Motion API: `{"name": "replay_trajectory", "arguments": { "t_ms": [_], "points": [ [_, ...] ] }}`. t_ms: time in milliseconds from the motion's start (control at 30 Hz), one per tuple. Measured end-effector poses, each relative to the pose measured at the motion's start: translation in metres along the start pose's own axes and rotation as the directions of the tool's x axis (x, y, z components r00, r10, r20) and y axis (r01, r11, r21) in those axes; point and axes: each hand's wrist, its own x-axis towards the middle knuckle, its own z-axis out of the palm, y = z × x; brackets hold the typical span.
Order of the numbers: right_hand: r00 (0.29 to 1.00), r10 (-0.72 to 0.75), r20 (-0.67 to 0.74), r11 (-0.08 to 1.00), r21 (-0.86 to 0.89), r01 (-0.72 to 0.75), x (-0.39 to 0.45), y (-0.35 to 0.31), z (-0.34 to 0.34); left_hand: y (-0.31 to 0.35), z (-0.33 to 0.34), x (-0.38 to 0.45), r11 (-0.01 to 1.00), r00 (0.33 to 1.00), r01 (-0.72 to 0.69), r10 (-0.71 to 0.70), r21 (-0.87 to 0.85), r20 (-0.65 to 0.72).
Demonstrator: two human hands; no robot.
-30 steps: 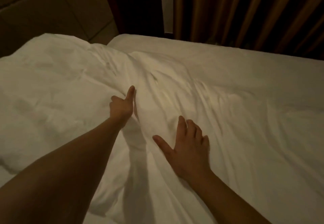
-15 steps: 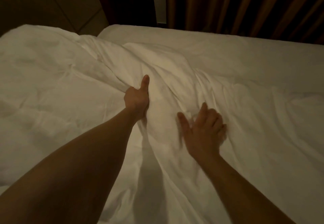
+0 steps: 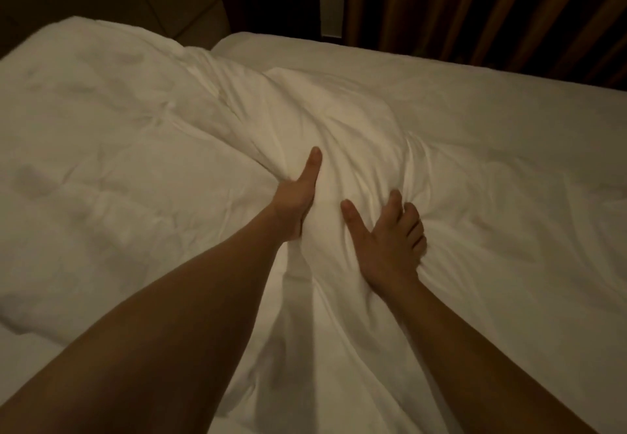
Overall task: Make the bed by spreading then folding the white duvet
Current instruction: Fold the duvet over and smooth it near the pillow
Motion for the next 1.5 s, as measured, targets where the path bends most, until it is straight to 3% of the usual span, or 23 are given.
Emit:
{"name": "replay_trajectory", "arguments": {
  "t_ms": [167, 367, 467, 567, 667, 800, 900, 967, 1033, 1133, 1233, 1300, 1333, 1433, 1500],
  "points": [
    [0.997, 0.069, -0.017, 0.995, 0.078, -0.068, 0.004, -0.017, -0.011, 0.017, 0.009, -0.016, 0.999, 0.995, -0.014, 0.011, -0.031, -0.102],
    [0.988, -0.098, 0.117, 0.954, 0.295, 0.06, -0.02, -0.063, -0.047, 0.099, -0.003, -0.046, 0.887, 0.992, 0.063, -0.005, -0.458, 0.127],
    [0.971, -0.192, 0.141, 0.972, 0.165, 0.168, -0.038, -0.088, -0.068, 0.13, -0.017, -0.057, 0.883, 0.996, 0.077, -0.048, -0.462, 0.074],
    [0.959, -0.244, 0.141, 0.959, -0.111, 0.26, -0.063, -0.102, -0.076, 0.137, -0.028, -0.075, 0.864, 0.998, 0.056, -0.055, -0.5, 0.018],
    [0.966, -0.234, 0.112, 0.898, -0.357, 0.259, -0.088, -0.099, -0.067, 0.141, -0.034, -0.1, 0.838, 0.997, 0.053, -0.073, -0.543, -0.016],
    [0.958, -0.269, 0.102, 0.944, -0.168, 0.283, -0.099, -0.117, -0.081, 0.169, -0.05, -0.121, 0.856, 0.995, -0.009, -0.042, -0.517, -0.088],
    [0.902, -0.431, 0.01, 0.892, -0.145, 0.428, -0.088, -0.148, -0.127, 0.206, -0.069, -0.145, 0.819, 0.983, -0.136, 0.042, -0.557, -0.177],
    [0.855, -0.518, -0.033, 0.848, -0.15, 0.508, -0.085, -0.169, -0.158, 0.233, -0.076, -0.168, 0.824, 0.943, -0.29, 0.159, -0.487, -0.292],
    [0.825, -0.563, -0.045, 0.823, -0.119, 0.555, -0.09, -0.183, -0.179, 0.255, -0.074, -0.194, 0.854, 0.88, -0.43, 0.325, -0.292, -0.346],
    [0.802, -0.589, -0.101, 0.807, -0.025, 0.59, -0.106, -0.184, -0.19, 0.272, -0.062, -0.228, 0.818, 0.773, -0.575, 0.55, 0.015, -0.316],
    [0.819, -0.57, -0.057, 0.819, 0.041, 0.573, -0.124, -0.168, -0.179, 0.248, -0.062, -0.247, 0.745, 0.687, -0.591, 0.666, 0.311, -0.29],
    [0.836, -0.546, 0.06, 0.838, 0.008, 0.546, -0.138, -0.149, -0.163, 0.216, -0.072, -0.25, 0.734, 0.705, -0.523, 0.658, 0.433, -0.264],
    [0.84, -0.531, 0.115, 0.845, -0.004, 0.535, -0.144, -0.138, -0.155, 0.198, -0.079, -0.25, 0.758, 0.745, -0.474, 0.616, 0.448, -0.255],
    [0.867, -0.445, 0.223, 0.89, 0.0, 0.456, -0.154, -0.105, -0.138, 0.156, -0.105, -0.248, 0.854, 0.884, -0.266, 0.401, 0.447, -0.239],
    [0.886, -0.388, 0.253, 0.916, -0.003, 0.402, -0.153, -0.089, -0.127, 0.138, -0.121, -0.238, 0.882, 0.912, -0.167, 0.308, 0.441, -0.27]
  ]
}}
